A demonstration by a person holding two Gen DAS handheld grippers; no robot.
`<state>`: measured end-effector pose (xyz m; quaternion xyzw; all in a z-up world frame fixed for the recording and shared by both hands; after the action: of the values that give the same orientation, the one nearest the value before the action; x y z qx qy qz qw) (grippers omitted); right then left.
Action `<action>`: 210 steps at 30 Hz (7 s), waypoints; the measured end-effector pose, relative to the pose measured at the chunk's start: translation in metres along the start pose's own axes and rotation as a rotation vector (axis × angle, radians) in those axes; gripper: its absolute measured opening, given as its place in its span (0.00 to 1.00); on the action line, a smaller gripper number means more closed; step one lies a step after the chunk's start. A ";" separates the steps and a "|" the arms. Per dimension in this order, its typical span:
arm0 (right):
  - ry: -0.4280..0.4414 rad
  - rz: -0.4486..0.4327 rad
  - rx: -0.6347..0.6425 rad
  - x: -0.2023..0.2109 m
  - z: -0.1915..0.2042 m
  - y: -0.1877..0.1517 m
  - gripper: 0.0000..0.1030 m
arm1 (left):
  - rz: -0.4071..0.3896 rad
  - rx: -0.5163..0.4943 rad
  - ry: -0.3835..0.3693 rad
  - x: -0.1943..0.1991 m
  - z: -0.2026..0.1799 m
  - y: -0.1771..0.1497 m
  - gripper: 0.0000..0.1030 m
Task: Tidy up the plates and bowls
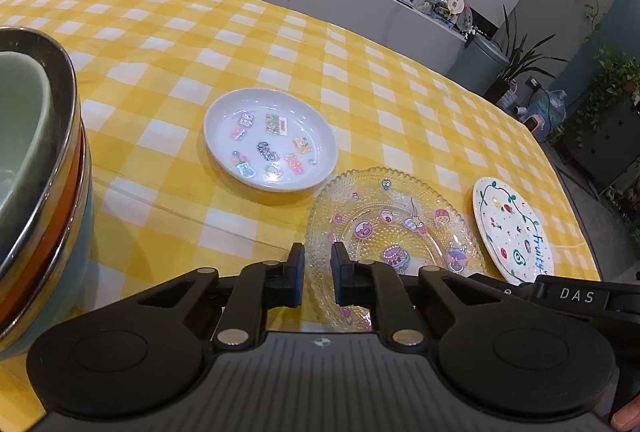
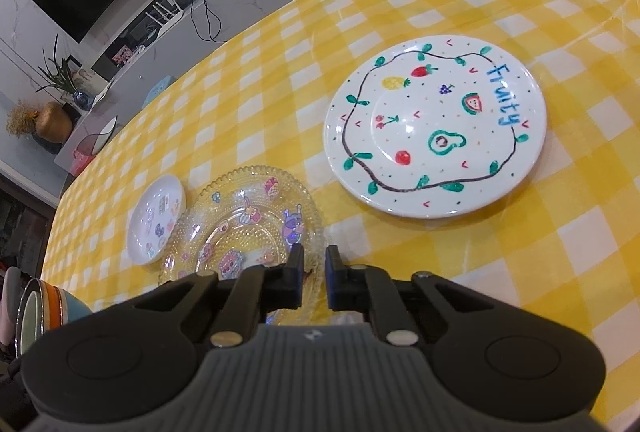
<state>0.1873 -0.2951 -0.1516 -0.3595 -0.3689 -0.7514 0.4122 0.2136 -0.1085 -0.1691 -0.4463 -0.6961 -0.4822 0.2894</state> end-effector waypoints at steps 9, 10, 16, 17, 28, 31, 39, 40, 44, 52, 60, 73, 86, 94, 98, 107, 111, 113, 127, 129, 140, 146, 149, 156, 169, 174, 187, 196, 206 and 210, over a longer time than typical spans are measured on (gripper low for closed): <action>0.015 0.002 -0.003 0.009 0.002 -0.004 0.07 | -0.016 -0.020 0.010 0.010 -0.003 -0.002 0.14; 0.020 0.003 -0.006 0.010 0.002 -0.005 0.07 | -0.017 -0.022 0.010 0.011 -0.003 -0.002 0.14; 0.054 0.011 -0.022 0.021 0.004 -0.014 0.08 | -0.015 -0.015 0.020 0.025 -0.005 -0.006 0.14; 0.060 0.007 -0.020 0.025 0.005 -0.016 0.08 | -0.017 -0.018 0.022 0.029 -0.005 -0.006 0.14; 0.105 0.029 0.027 0.051 0.023 -0.049 0.08 | -0.008 0.017 0.040 0.066 0.007 -0.031 0.14; 0.113 0.037 0.036 0.056 0.027 -0.062 0.08 | -0.009 0.017 0.048 0.074 0.010 -0.038 0.14; 0.090 0.069 0.074 0.055 0.032 -0.085 0.09 | 0.010 0.011 0.057 0.075 0.023 -0.052 0.14; 0.087 0.074 0.079 0.053 0.032 -0.086 0.09 | 0.012 0.011 0.057 0.074 0.024 -0.053 0.14; 0.069 0.091 0.089 0.049 0.032 -0.089 0.09 | 0.028 0.014 0.047 0.070 0.029 -0.058 0.14; 0.016 0.121 0.110 0.040 0.032 -0.091 0.08 | 0.044 0.018 0.045 0.063 0.033 -0.064 0.14; -0.031 0.165 0.117 0.030 0.029 -0.095 0.08 | 0.058 0.019 0.043 0.060 0.036 -0.068 0.14; -0.076 0.190 0.138 0.026 0.030 -0.096 0.10 | 0.054 -0.018 0.065 0.061 0.034 -0.070 0.14; -0.061 0.021 0.190 0.057 0.042 -0.080 0.41 | -0.098 -0.040 0.084 0.090 0.020 -0.050 0.34; -0.130 -0.100 0.198 0.077 0.034 -0.033 0.49 | -0.131 -0.133 0.072 0.090 -0.029 -0.032 0.34; -0.223 -0.193 0.219 0.086 0.018 0.006 0.48 | -0.128 -0.159 0.039 0.082 -0.055 -0.018 0.40; -0.295 -0.299 0.115 0.077 -0.037 0.062 0.44 | -0.014 -0.139 -0.047 0.034 -0.095 0.003 0.47; -0.310 -0.311 0.041 0.069 -0.061 0.070 0.44 | 0.010 -0.166 -0.021 0.013 -0.105 0.007 0.47; -0.316 -0.319 0.011 0.068 -0.069 0.074 0.44 | 0.024 -0.171 -0.013 0.002 -0.108 0.009 0.47; -0.246 -0.288 -0.140 0.062 -0.102 0.084 0.38 | 0.086 -0.168 -0.113 -0.054 -0.127 0.028 0.48; -0.262 -0.297 -0.154 0.063 -0.107 0.086 0.38 | 0.085 -0.165 -0.131 -0.058 -0.129 0.030 0.48; -0.222 -0.227 -0.190 0.044 -0.117 0.083 0.20 | 0.088 -0.143 -0.168 -0.074 -0.137 0.039 0.55; -0.178 -0.207 -0.207 0.041 -0.115 0.080 0.17 | 0.101 -0.152 -0.180 -0.077 -0.138 0.041 0.53; -0.095 -0.179 -0.232 0.037 -0.112 0.078 0.12 | 0.104 -0.143 -0.171 -0.078 -0.135 0.043 0.51; -0.068 -0.190 -0.257 0.037 -0.109 0.080 0.23 | 0.113 -0.130 -0.153 -0.084 -0.129 0.047 0.43; -0.052 -0.193 -0.287 0.035 -0.114 0.080 0.08 | 0.094 -0.170 -0.096 -0.084 -0.126 0.048 0.18; -0.004 -0.171 -0.323 0.035 -0.115 0.077 0.07 | 0.062 -0.183 -0.094 -0.070 -0.125 0.050 0.15; 0.105 -0.112 -0.308 0.038 -0.093 0.054 0.06 | -0.015 -0.160 -0.095 -0.026 -0.111 0.048 0.15; 0.151 -0.065 -0.262 0.048 -0.074 0.026 0.07 | -0.060 -0.140 -0.069 0.006 -0.095 0.031 0.15; 0.208 0.010 -0.218 0.051 -0.044 0.000 0.06 | -0.117 -0.053 -0.054 0.048 -0.062 0.013 0.15; 0.219 0.020 -0.183 0.057 -0.032 -0.012 0.06 | -0.133 -0.043 -0.051 0.061 -0.051 0.005 0.15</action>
<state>0.1467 -0.3376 -0.1213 -0.3150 -0.2482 -0.8125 0.4232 0.1901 -0.1347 -0.0972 -0.4173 -0.7209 -0.5036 0.2293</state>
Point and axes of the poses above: each gripper's, at about its wrist camera, not at the fingertips, and x roughly against the way its jaws point, z to its left, y to its top, the point moved 10 cm from there along -x, roughly the way its jaws point, and after that the axes turned 11 degrees about z, right-handed, at the moved point
